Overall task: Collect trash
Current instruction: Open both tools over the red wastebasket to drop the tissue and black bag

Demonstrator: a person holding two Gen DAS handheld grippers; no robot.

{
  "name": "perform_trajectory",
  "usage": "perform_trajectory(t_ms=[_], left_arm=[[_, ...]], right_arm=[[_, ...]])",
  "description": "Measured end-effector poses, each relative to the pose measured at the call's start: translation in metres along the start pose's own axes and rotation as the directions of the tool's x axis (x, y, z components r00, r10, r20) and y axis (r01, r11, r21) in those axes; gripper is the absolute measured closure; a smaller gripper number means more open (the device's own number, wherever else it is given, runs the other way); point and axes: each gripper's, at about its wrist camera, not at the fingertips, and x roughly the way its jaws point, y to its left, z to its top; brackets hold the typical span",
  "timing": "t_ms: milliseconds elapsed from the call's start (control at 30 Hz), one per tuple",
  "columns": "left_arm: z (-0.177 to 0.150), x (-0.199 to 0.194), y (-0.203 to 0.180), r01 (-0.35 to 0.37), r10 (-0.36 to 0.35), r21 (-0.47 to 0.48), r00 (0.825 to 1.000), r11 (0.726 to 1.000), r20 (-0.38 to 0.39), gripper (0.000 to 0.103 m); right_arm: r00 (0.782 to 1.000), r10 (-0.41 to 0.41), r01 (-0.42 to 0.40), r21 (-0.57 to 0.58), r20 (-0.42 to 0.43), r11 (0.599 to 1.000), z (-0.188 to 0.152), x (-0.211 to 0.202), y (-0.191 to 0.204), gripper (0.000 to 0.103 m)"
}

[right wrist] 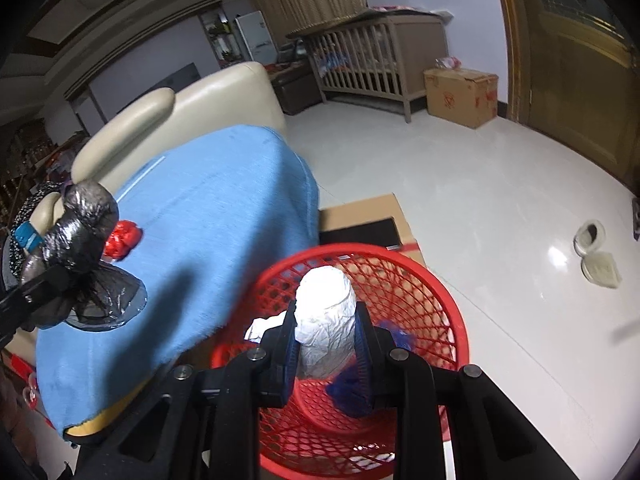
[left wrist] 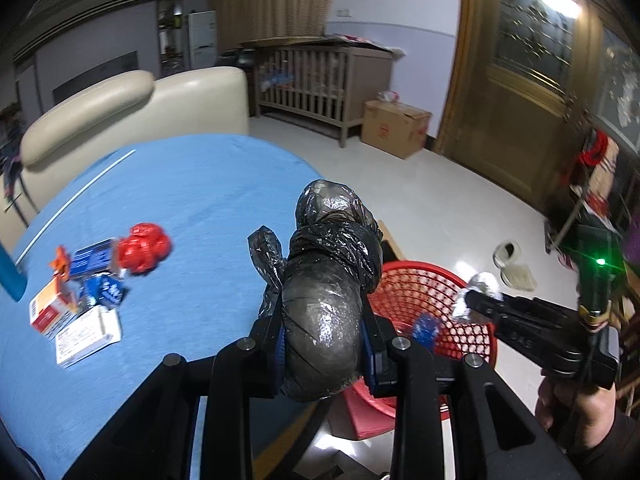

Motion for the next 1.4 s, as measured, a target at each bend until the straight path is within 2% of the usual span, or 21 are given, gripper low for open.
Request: perform_trajectory(t_ms=[667, 933, 967, 1000, 1033, 1067, 1100, 1233, 1300, 1400], left_arm=[[-0.009, 0.043, -0.051, 0.079, -0.066, 0.111, 0.991, 0.991, -0.113, 0.072], [-0.012, 0.068, -0.063, 0.112, -0.083, 0.148, 0.978, 0.983, -0.191, 0.072], [-0.014, 0.07, -0.063, 0.114, -0.084, 0.151, 0.977, 0.982, -0.195, 0.071], [-0.015, 0.073, -0.064, 0.112, -0.081, 0.148, 0.976, 0.983, -0.202, 0.069], [-0.016, 0.078, -0.064, 0.117, -0.084, 0.144, 0.972, 0.983, -0.219, 0.068], [-0.018, 0.08, -0.064, 0.126, -0.09, 0.143, 0.969, 0.982, -0.231, 0.067], [-0.019, 0.086, -0.064, 0.134, -0.096, 0.139, 0.963, 0.981, -0.25, 0.061], [-0.021, 0.087, -0.058, 0.122, -0.09, 0.116, 0.963, 0.986, -0.253, 0.057], [-0.018, 0.082, -0.051, 0.123, -0.1, 0.088, 0.968, 0.988, -0.231, 0.043], [-0.014, 0.073, -0.04, 0.115, -0.101, 0.058, 0.976, 0.992, -0.194, 0.039]], right_arm=[[0.994, -0.019, 0.028, 0.093, -0.103, 0.995, -0.023, 0.027, -0.041, 0.076], [0.989, -0.031, 0.051, 0.14, -0.141, 0.989, -0.027, 0.036, -0.053, 0.073], [0.989, -0.029, 0.05, 0.146, -0.144, 0.988, -0.027, 0.037, -0.055, 0.071], [0.989, -0.034, 0.056, 0.15, -0.146, 0.987, -0.027, 0.038, -0.057, 0.064], [0.988, -0.045, 0.068, 0.154, -0.149, 0.986, -0.027, 0.038, -0.058, 0.045], [0.989, -0.048, 0.071, 0.163, -0.142, 0.984, -0.026, 0.036, -0.06, 0.032], [0.991, -0.052, 0.073, 0.174, -0.124, 0.982, -0.025, 0.034, -0.062, 0.021], [0.993, -0.075, 0.09, 0.188, -0.089, 0.978, -0.02, 0.025, -0.066, 0.021], [0.994, -0.086, 0.098, 0.196, -0.071, 0.976, -0.015, 0.021, -0.068, 0.021], [0.994, -0.093, 0.102, 0.208, -0.052, 0.973, -0.01, 0.016, -0.069, 0.021]])
